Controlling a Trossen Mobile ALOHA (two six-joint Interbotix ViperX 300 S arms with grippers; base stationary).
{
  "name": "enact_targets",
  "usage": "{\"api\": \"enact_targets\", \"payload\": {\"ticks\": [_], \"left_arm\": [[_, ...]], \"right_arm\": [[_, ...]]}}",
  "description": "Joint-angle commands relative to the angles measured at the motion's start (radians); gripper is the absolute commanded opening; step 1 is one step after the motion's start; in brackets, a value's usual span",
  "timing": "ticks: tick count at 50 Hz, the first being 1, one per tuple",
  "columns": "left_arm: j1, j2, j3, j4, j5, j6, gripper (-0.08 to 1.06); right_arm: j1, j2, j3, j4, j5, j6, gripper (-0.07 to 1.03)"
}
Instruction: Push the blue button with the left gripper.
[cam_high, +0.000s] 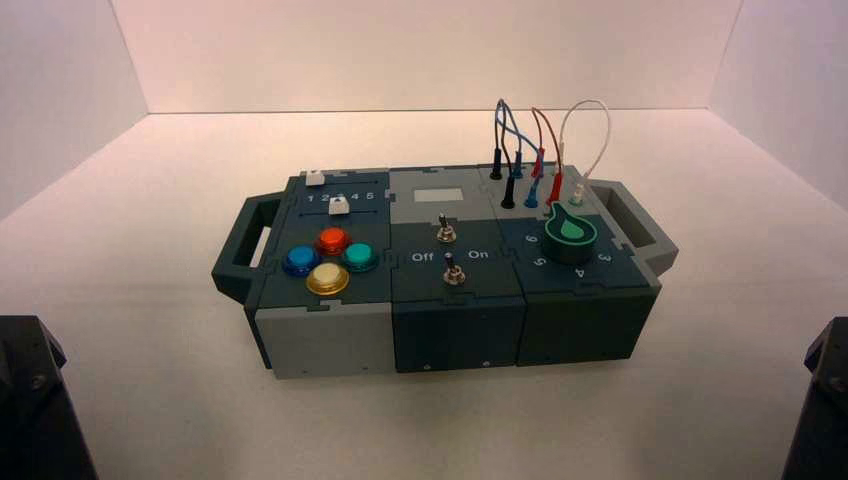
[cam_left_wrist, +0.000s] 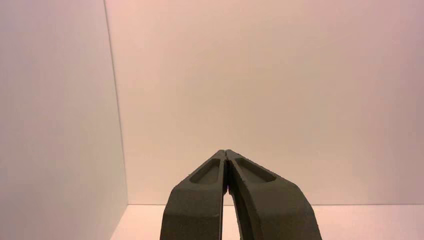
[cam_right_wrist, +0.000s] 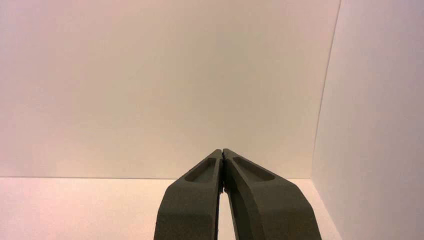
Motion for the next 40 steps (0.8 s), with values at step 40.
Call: {"api": "enact_targets", "payload": {"ticks": [40], "left_arm": [[-0.155,0.120,-0.124,-0.002,0.368,0.005,-0.03]], "right_arm": [[0.193,0.023,-0.077,0.055,0.284,0.009,-0.03]]}}
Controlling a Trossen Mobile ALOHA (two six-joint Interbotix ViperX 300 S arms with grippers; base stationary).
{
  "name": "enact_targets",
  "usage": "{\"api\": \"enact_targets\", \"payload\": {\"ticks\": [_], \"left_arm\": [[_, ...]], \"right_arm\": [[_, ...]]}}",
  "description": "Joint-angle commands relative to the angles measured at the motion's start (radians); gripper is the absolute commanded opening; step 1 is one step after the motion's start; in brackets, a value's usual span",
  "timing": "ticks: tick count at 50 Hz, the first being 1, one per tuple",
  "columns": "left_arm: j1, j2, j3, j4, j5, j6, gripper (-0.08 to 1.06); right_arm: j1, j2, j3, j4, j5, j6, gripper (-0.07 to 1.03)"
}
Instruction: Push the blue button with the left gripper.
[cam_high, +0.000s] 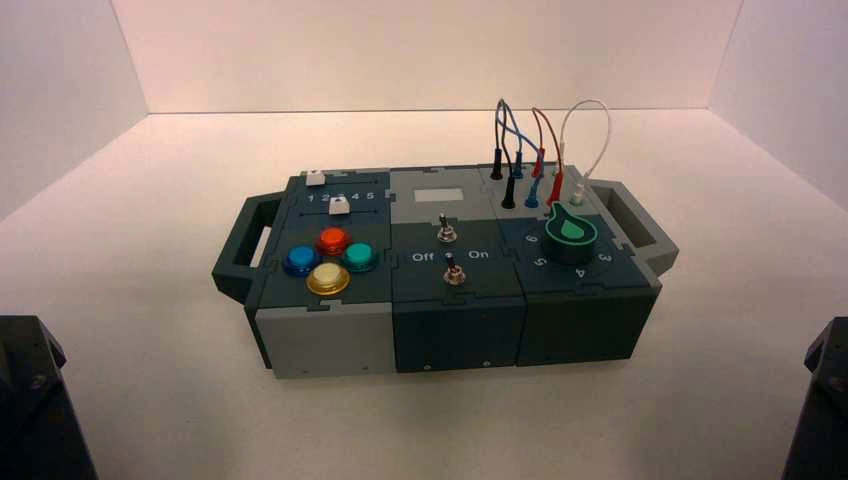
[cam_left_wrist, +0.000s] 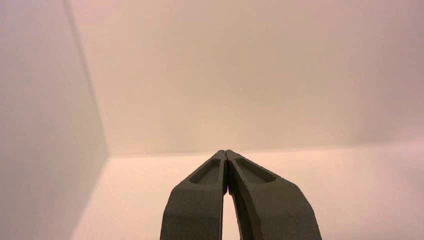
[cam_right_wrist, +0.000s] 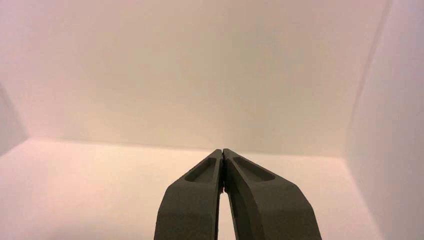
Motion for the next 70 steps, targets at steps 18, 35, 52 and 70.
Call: {"api": "enact_targets", "payload": {"ticks": [18,35,52,70], "left_arm": [[-0.249,0.155,-0.084,-0.006,0.285,0.003,-0.03],[-0.396,0.213,-0.098,-0.018,0.417,-0.011,-0.03],[-0.489,0.281,-0.124,-0.029,0.597,-0.011,-0.03],[-0.618,0.403,-0.133,-0.083,0.649,-0.034,-0.03]], "right_arm": [[0.324,0.158,-0.098,0.178,0.296,0.008,-0.03],[0.568,0.367,-0.158,0.273,0.302,0.011,-0.02],[0.684,0.630,-0.267,0.278,0.310,0.003,-0.02],[0.698,0.718,-0.313,0.278,0.310,-0.003,-0.02]]}}
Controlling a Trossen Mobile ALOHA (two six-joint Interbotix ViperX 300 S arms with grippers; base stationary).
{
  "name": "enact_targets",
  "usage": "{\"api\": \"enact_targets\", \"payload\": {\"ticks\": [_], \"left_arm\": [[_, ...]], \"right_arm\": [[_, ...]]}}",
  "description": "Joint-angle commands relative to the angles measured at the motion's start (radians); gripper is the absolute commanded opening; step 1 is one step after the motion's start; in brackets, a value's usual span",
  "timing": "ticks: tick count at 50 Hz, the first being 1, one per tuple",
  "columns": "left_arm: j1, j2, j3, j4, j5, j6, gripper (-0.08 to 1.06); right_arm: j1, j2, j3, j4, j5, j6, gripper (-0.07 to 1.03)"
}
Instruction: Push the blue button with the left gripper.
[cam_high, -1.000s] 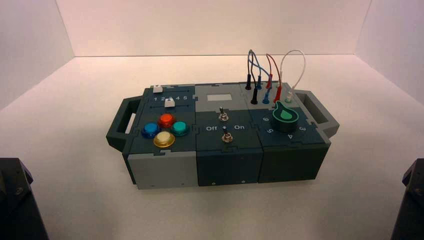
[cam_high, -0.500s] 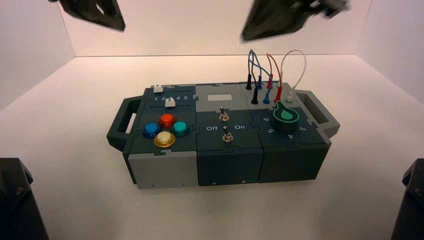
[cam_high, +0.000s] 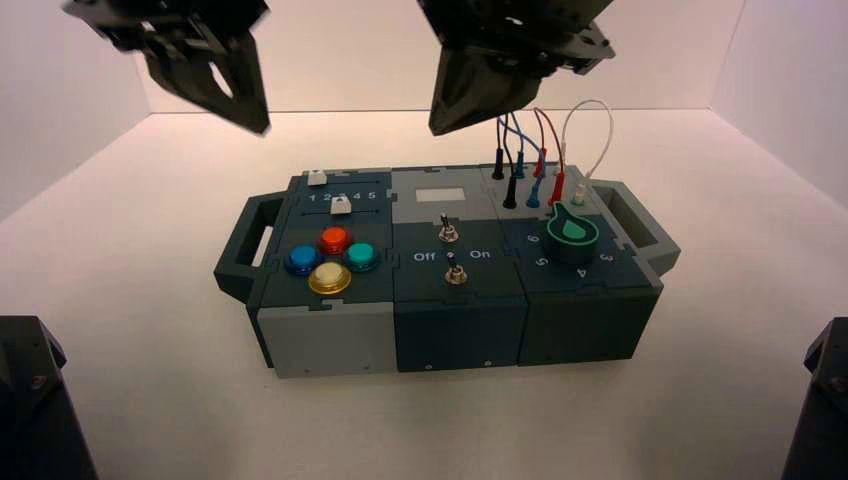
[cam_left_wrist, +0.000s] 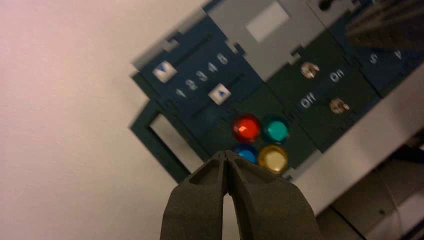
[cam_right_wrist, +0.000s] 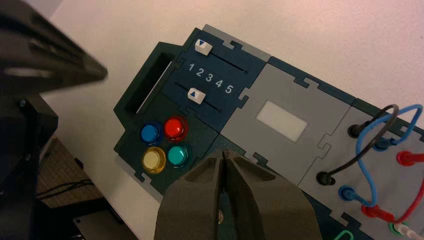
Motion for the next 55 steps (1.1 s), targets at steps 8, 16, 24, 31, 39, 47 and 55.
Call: {"api": "enact_targets", "payload": {"ticks": [8,16,24,31,39,47,55], "left_arm": [[-0.046,0.066,-0.037,-0.018,-0.005,-0.023,-0.03],[-0.046,0.106,-0.037,-0.017,-0.008,-0.029,-0.03],[-0.046,0.178,-0.038,-0.017,-0.032,-0.028,-0.03],[-0.054,0.256,-0.044,-0.018,-0.034,-0.028,-0.03],[-0.069,0.273,-0.049,-0.018,-0.034,-0.028,-0.03],[-0.072,0.285,-0.057,-0.018,-0.037,-0.028,-0.03],[-0.078,0.301,-0.063,-0.018,-0.041,-0.026,-0.03]], "right_arm": [[0.020,0.025,-0.034,0.003,-0.005,-0.002,-0.03],[0.023,0.037,-0.034,0.003,-0.005,-0.002,-0.03],[0.023,0.044,-0.037,0.003,-0.005,-0.002,-0.03],[0.023,0.051,-0.037,0.003,-0.005,-0.002,-0.03],[0.023,0.060,-0.038,0.003,-0.006,-0.002,-0.03],[0.023,0.074,-0.048,0.003,-0.006,-0.002,-0.03],[0.023,0.086,-0.052,0.002,-0.005,-0.003,-0.02]]}}
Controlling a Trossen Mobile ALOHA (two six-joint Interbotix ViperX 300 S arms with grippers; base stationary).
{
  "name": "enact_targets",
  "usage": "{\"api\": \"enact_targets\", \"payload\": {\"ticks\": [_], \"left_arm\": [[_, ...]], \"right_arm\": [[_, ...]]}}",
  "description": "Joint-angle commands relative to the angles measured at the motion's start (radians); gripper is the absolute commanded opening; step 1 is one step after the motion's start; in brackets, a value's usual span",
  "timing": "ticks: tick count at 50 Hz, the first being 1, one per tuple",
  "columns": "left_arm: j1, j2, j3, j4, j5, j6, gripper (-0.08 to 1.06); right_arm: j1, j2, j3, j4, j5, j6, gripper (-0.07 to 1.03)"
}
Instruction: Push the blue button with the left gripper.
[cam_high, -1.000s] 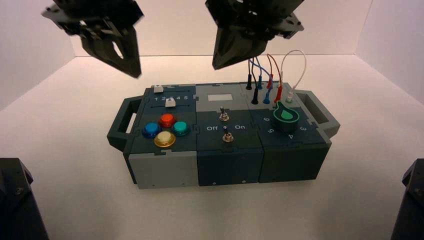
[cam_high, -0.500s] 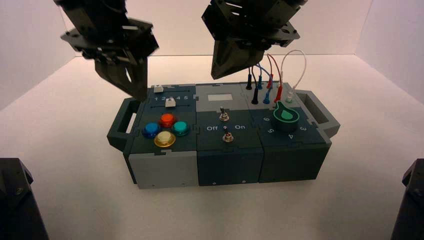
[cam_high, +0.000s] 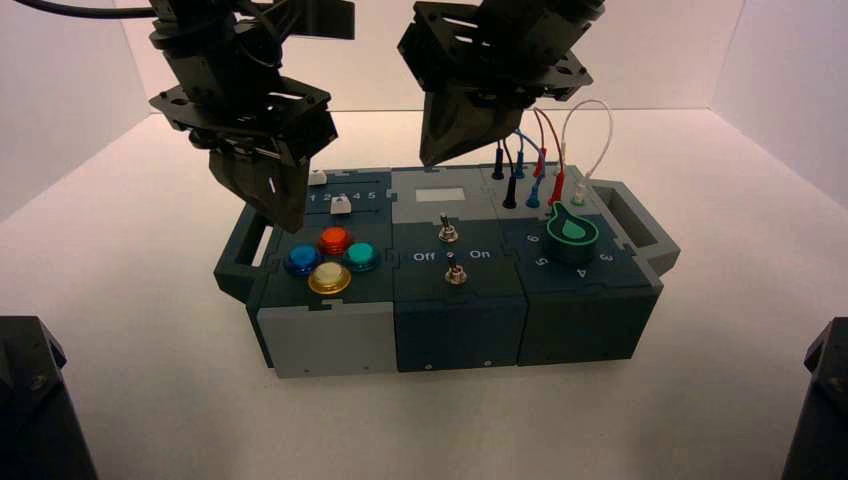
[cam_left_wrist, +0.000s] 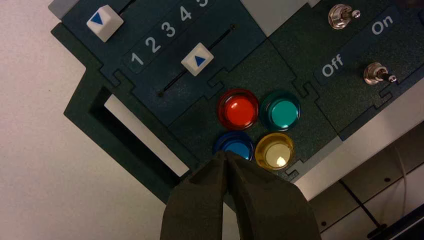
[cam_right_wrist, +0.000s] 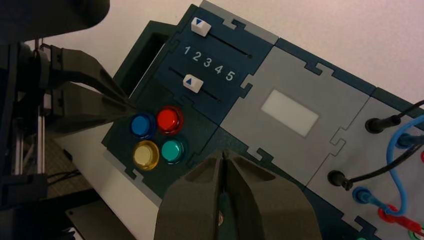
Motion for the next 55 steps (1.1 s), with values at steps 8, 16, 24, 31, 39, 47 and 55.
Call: {"api": "enact_targets", "payload": {"ticks": [8,16,24,31,39,47,55], "left_arm": [[-0.009,0.031,-0.032,-0.002,-0.015,0.000,-0.03],[-0.011,0.064,-0.038,0.000,-0.020,0.002,-0.03],[-0.018,0.103,-0.038,0.000,-0.018,0.002,-0.03],[-0.032,0.126,-0.044,-0.002,-0.018,0.002,-0.03],[-0.032,0.127,-0.046,-0.002,-0.015,0.002,-0.03],[-0.034,0.114,-0.040,0.000,-0.012,0.002,-0.03],[-0.034,0.078,-0.041,0.000,-0.002,0.000,-0.03]], "right_arm": [[0.008,0.005,-0.037,0.002,-0.006,-0.005,-0.03],[0.008,0.008,-0.041,0.000,-0.006,-0.006,-0.03],[0.008,0.009,-0.041,0.000,-0.006,-0.006,-0.03],[0.008,0.009,-0.044,-0.002,-0.006,-0.006,-0.03],[0.008,0.009,-0.044,-0.002,-0.006,-0.006,-0.03],[0.008,0.008,-0.044,-0.002,-0.006,-0.006,-0.03],[0.008,0.008,-0.044,-0.003,-0.006,-0.008,-0.03]]}}
